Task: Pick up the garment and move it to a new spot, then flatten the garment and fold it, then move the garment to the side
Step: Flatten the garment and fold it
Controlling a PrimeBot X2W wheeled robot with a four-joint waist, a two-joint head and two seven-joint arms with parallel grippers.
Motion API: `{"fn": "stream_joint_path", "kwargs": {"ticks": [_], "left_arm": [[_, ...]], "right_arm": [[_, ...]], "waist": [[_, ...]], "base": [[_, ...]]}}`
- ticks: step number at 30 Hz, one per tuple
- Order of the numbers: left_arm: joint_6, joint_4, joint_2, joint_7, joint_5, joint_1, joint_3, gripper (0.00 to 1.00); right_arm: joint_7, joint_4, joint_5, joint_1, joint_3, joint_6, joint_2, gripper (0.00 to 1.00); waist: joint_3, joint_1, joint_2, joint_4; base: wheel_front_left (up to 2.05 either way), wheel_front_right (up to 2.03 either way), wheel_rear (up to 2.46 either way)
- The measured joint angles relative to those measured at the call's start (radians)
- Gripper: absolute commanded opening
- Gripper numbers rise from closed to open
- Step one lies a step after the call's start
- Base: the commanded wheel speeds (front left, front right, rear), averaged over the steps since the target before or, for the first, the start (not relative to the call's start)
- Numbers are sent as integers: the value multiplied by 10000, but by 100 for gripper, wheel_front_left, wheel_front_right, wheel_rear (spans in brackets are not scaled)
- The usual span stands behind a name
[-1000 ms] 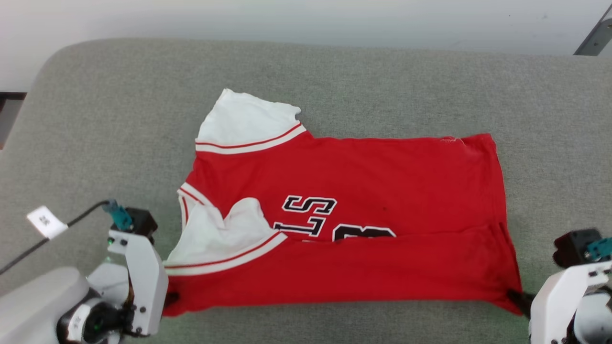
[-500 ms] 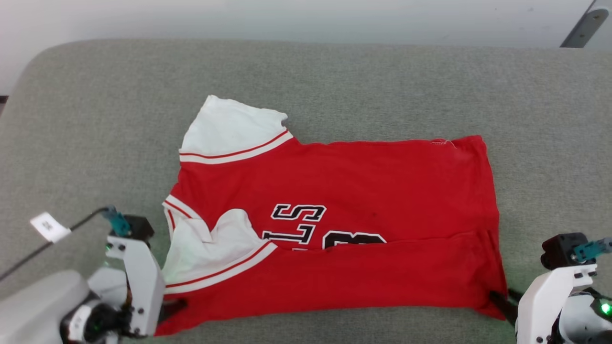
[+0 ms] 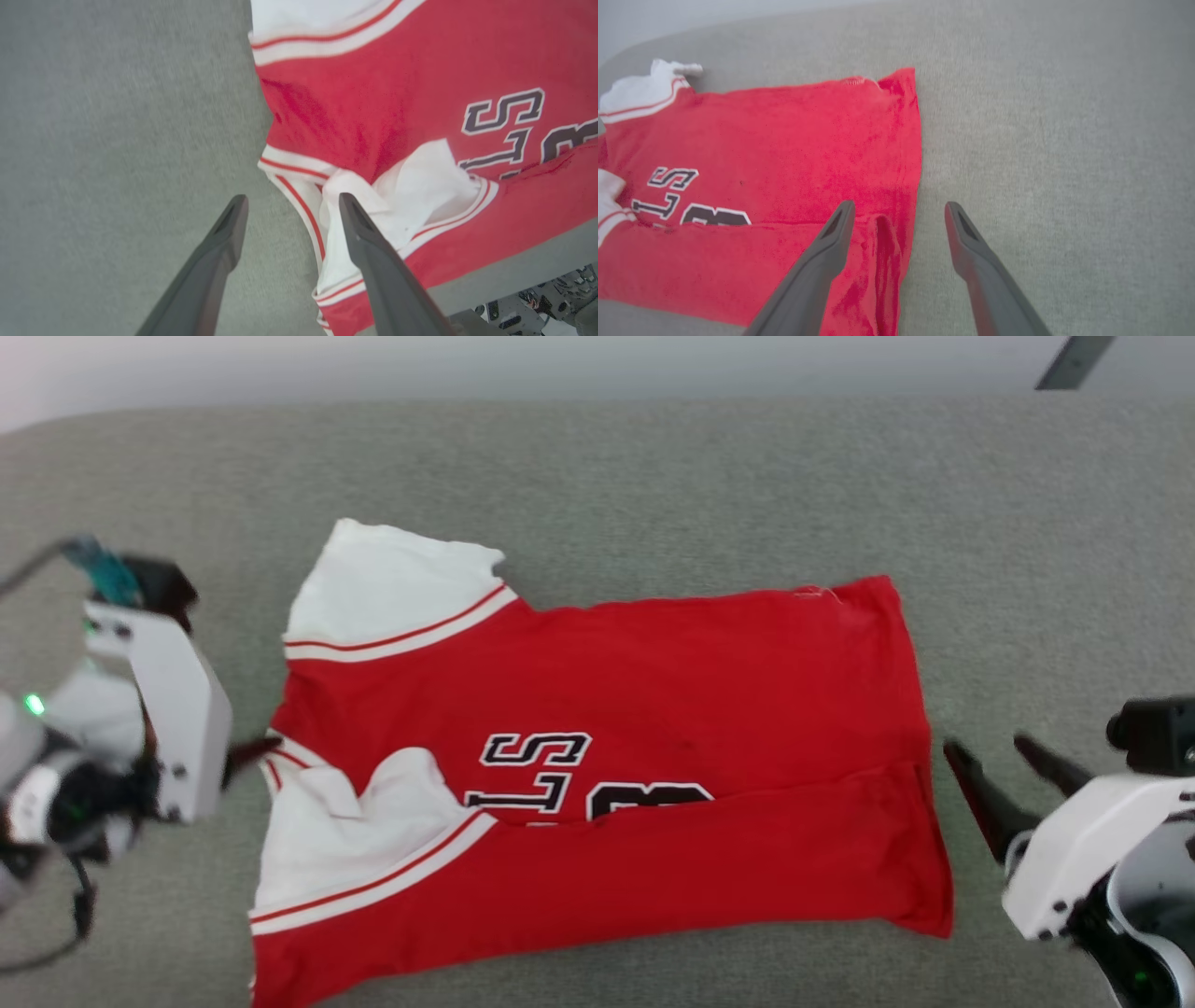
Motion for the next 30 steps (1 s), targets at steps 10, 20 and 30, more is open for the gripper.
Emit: {"fn": "stream_joint_path", "kwargs": {"ticks": [10,20,30], "left_arm": [[-1229,1910,-608,-1306,1559,-1884,506,100],[-2454,4086,-1112,-1432,2249,-2952,345,100],[-2895,5912,-1546,-815,2249,-3314,100,100]], "right_arm": [[-4163,295,-366,-1058,965,0,437,100],[-6378,1329,-441,-1316,1519,0,669,100],[-6571,1570,-445,-1546,1603,0,765,100]], "waist": [[630,0,0,-913],[1385,0,0,-1829],[2076,0,0,-2291]], "base": [[0,0,0],[0,0,0],[0,0,0]]}}
